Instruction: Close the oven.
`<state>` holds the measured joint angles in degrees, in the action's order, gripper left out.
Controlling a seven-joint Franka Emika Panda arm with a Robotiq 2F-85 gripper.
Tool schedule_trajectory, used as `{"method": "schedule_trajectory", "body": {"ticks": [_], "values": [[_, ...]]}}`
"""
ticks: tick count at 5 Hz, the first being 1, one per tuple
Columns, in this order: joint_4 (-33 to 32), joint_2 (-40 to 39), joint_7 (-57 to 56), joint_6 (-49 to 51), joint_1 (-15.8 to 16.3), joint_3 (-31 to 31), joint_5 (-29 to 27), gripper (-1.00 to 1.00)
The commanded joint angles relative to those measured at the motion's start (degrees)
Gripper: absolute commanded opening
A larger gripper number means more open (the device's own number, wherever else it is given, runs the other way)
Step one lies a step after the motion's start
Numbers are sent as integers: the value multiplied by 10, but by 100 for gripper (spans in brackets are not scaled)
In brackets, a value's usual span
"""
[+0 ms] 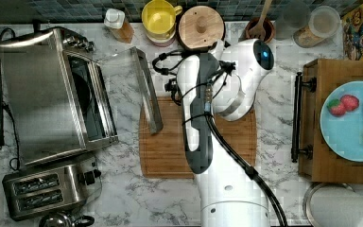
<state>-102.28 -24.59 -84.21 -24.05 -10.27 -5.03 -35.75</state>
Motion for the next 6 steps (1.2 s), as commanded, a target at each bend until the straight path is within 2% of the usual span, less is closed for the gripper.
{"method": "schedule_trajectory", "body": {"ticks": [1, 2, 5, 6], "values": [[85, -65, 32, -40, 25, -12, -6, -100], [89, -64, 25, -34, 22, -14, -21, -100], [124, -121, 48, -25, 67, -38, 7, -100], [128, -128, 44, -17, 67, -44, -3, -100]]}}
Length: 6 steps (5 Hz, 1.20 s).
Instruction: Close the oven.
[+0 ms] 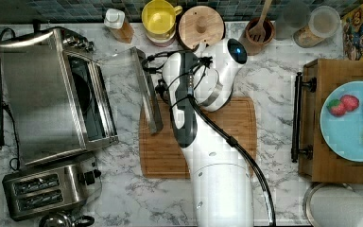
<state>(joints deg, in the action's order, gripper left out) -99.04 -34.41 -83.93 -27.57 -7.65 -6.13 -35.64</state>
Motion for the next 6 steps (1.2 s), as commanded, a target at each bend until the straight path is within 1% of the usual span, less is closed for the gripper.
{"method": "schedule_trajectory", "body": {"ticks": [1, 2, 3, 4, 5, 6], "values": [[107, -34, 46, 35, 47, -32, -5, -100], [134, -45, 66, 76, 36, -34, -16, -100], [203, -88, 81, 159, 32, -36, -5, -100], [221, -115, 76, 184, 38, -42, -8, -100], [209, -109, 81, 175, 48, -48, -9, -100], [182, -76, 75, 152, 53, -50, -18, -100]]}}
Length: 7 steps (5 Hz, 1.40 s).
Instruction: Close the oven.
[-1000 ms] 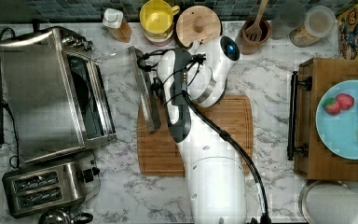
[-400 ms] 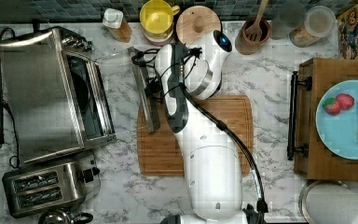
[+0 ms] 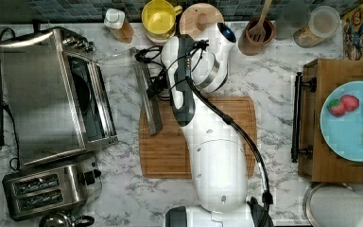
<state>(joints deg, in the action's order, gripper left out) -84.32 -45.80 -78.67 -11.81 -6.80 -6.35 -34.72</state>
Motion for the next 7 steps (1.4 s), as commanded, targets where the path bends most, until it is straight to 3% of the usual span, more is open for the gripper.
{"method": "schedule_trajectory", "body": {"ticks": [1, 2, 4, 5, 7], "values": [[12, 83, 16, -16, 49, -58, -36, -100], [-30, 141, 17, -52, 58, -69, -45, -100], [-38, 204, 41, -66, 90, -91, -29, -100], [-40, 220, 82, -92, 134, -86, 32, -100], [-84, 232, 219, -158, 215, -65, 212, -100]]}}
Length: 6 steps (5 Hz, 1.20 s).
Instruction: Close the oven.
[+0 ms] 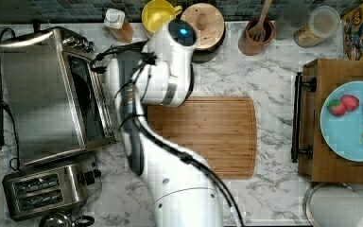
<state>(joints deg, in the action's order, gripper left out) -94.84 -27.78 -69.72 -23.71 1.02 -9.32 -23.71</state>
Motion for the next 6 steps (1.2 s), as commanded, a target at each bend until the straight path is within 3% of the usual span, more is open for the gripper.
{"method": "schedule_trajectory", "body": {"ticks": [1, 2, 3, 4, 6], "values": [[-20, 86, 184, -95, 155, -28, 161, -100], [-67, 143, 232, -160, 169, -19, 180, -100], [-37, 138, 260, -133, 189, 6, 232, -100], [-76, 176, 320, -181, 209, 18, 296, -100], [-46, 207, 330, -121, 213, 29, 285, -100]]}}
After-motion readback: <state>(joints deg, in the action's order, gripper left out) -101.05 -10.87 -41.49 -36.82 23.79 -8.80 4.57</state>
